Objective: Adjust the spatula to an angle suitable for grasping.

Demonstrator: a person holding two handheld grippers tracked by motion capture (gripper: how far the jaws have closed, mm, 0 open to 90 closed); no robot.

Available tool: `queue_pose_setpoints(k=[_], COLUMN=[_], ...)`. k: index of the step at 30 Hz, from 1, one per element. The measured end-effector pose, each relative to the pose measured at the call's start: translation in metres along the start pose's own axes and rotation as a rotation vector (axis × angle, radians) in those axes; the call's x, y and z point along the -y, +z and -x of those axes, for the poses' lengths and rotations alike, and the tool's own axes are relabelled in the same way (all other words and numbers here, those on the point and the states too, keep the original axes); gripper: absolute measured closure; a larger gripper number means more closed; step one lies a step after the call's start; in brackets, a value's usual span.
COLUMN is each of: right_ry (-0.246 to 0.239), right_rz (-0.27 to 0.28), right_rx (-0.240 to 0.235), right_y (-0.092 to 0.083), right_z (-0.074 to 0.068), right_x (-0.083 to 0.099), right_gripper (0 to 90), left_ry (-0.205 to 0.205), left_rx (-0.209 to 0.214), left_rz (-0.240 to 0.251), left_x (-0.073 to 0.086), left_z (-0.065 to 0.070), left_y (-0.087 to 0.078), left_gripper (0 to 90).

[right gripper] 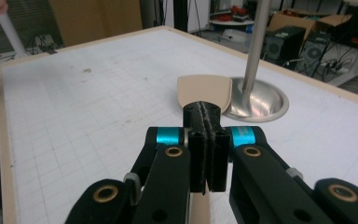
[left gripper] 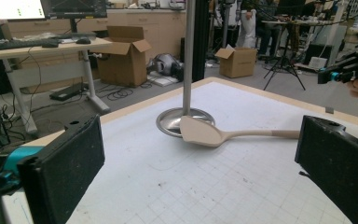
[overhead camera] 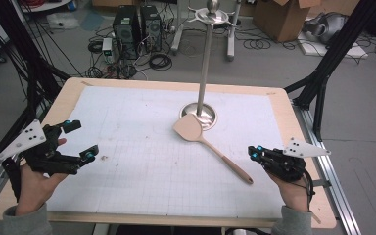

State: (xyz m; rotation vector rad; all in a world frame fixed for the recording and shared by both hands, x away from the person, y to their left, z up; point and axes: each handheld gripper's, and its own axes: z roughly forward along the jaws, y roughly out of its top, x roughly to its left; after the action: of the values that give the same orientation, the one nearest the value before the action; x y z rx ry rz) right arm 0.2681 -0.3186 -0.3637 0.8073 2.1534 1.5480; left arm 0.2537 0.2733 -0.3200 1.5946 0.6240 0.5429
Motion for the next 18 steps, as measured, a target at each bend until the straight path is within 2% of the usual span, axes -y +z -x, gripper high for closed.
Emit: queue_pose_setpoints(k=[7, 9, 18], right_ry=[-0.006, -0.019, -0.015], right_rz=[-0.077, -0.085, -0.113], right_rx=[0.018, 0.021, 0.013], right_y=[0.014, 0.017, 0.027], right_z=[0.002, 0.003, 0.007], right_x=[0.007, 0.009, 0.018], right_gripper=[89.5, 89.6, 89.6], left_ry=[-0.002, -0.004, -0.003], left_rx=[0.000, -0.001, 0.001], left_rz=[0.003, 0.004, 0.000], left_x=[0.000, 0.000, 0.000], left_z=[0.000, 0.000, 0.000], left_y=[0.000, -0.001, 0.001], left_gripper=[1.7, 1.7, 1.7])
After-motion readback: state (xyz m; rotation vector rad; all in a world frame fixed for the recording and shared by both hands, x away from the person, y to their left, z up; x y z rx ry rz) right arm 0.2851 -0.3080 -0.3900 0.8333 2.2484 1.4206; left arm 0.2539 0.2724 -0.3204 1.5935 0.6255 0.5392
